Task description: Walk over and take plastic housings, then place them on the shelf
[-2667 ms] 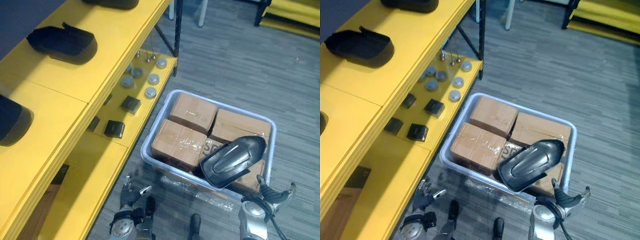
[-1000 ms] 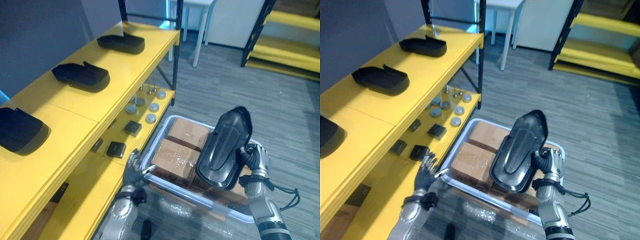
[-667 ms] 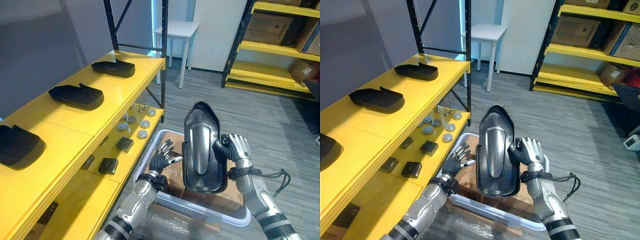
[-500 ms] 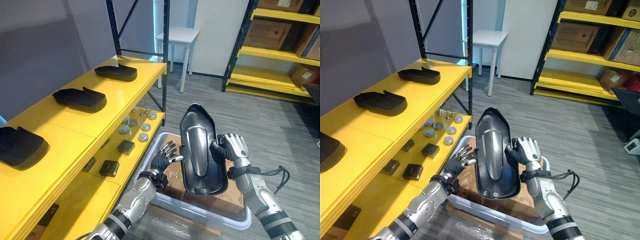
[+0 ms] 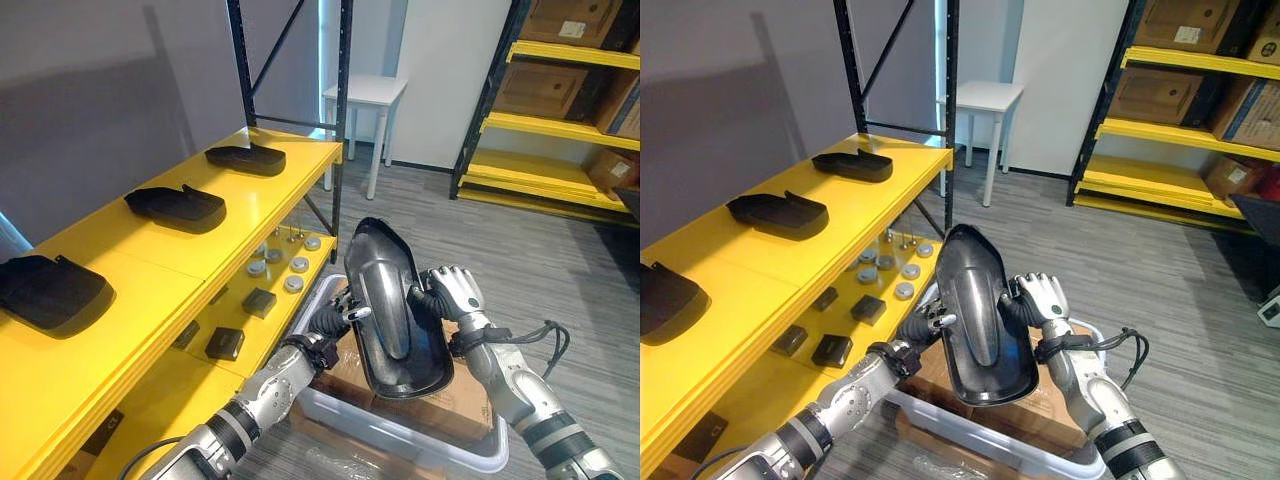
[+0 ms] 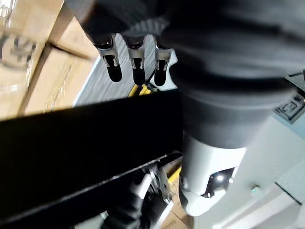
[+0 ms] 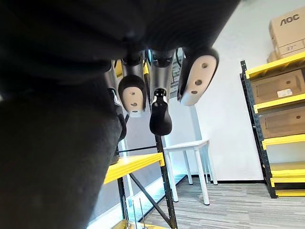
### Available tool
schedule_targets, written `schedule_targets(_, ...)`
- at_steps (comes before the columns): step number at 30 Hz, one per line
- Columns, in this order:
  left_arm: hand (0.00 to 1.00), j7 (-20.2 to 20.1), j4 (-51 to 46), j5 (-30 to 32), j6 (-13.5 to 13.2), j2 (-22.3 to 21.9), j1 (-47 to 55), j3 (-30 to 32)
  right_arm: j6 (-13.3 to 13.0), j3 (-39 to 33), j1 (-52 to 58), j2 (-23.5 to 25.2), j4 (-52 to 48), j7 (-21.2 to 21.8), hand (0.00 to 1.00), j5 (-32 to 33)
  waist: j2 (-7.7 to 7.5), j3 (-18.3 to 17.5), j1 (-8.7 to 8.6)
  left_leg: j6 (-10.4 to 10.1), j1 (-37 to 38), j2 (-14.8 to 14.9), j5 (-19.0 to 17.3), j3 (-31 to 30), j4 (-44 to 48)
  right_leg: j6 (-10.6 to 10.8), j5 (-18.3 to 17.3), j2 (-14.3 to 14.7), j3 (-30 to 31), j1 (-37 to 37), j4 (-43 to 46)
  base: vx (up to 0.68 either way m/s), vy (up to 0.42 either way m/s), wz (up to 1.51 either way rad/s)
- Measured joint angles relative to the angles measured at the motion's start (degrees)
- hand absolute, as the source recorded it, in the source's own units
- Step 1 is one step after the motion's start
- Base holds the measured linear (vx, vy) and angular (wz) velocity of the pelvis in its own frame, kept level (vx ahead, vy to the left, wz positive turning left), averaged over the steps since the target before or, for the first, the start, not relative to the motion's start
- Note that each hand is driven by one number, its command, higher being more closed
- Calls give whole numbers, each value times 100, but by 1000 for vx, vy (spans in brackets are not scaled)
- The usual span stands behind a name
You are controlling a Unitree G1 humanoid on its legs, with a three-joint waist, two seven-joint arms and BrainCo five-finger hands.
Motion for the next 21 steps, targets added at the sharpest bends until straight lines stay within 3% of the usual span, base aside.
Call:
schedule_targets(4,0,-44,-32,131,-1,54,33,-108,-27,227,-1,89,145,5,100,-14,4,-58,-3,0,0,1,-1,4,-1,1,-1,0,6,-3,-1,0,0,0)
schedule_targets(15,0,321,14,1631,122,321,43,-698,12,264,-1,163,42,4,100,-394,2,-86,68,-2,-1,2,-2,-2,0,0,-1,5,0,3,-1,0,0,0)
schedule_targets(16,100,353,37,1740,122,324,43,-720,15,268,-1,158,-13,10,100,-414,1,-87,68,-2,-1,2,-2,-4,0,0,-1,6,-1,4,-1,0,0,0)
schedule_targets(21,100,590,211,2056,123,323,42,-880,94,386,0,146,-155,29,100,-527,2,-126,71,-4,-1,2,-3,-7,3,0,-1,11,-3,8,-1,0,0,0)
